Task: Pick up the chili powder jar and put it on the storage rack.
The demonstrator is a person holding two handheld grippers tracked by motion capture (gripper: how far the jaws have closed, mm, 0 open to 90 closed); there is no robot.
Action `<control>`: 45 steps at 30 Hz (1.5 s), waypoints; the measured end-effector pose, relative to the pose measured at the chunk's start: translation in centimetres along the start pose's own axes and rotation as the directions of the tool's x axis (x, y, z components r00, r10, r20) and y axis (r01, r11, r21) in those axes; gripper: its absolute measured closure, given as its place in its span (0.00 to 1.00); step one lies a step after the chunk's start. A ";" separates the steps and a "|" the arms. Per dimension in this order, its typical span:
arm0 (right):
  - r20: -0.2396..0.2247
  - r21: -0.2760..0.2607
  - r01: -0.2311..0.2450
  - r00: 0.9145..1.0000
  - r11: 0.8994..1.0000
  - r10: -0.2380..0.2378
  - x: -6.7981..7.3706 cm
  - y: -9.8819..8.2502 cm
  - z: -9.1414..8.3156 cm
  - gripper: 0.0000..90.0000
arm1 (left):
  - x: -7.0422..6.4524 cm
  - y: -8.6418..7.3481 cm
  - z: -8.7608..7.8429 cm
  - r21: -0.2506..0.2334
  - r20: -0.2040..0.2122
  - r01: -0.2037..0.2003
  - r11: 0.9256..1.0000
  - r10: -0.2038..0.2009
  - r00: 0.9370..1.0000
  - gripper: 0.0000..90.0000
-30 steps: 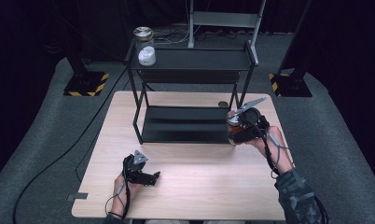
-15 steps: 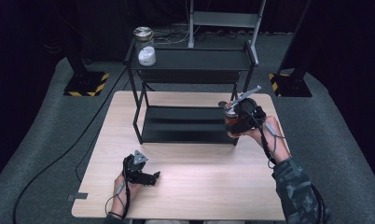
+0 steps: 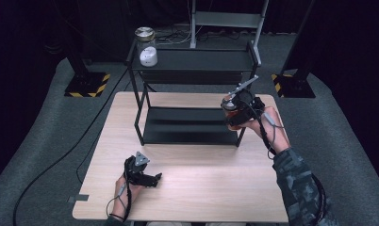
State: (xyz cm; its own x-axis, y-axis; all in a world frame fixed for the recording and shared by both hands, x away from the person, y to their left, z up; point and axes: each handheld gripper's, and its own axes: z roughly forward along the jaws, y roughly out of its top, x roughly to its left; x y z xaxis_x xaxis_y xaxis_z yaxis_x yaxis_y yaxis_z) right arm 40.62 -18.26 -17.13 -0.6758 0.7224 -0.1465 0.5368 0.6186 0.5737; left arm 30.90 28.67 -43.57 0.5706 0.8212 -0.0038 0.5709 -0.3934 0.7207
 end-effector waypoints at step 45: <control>0.050 0.041 -0.009 0.999 0.999 0.007 -1.7 6.4 -2.1 0.34 | 0.0 0.0 0.0 0.002 0.000 -0.001 1.000 0.001 1.000 0.00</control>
State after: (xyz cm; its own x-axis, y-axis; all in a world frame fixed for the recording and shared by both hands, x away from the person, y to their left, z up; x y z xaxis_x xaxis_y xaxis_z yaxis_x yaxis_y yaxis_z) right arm 44.11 -16.23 -11.52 -0.6460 0.7411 -0.1832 0.5631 0.6246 0.5411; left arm 30.91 28.67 -43.55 0.5713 0.8207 -0.0027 0.5710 -0.3951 0.7196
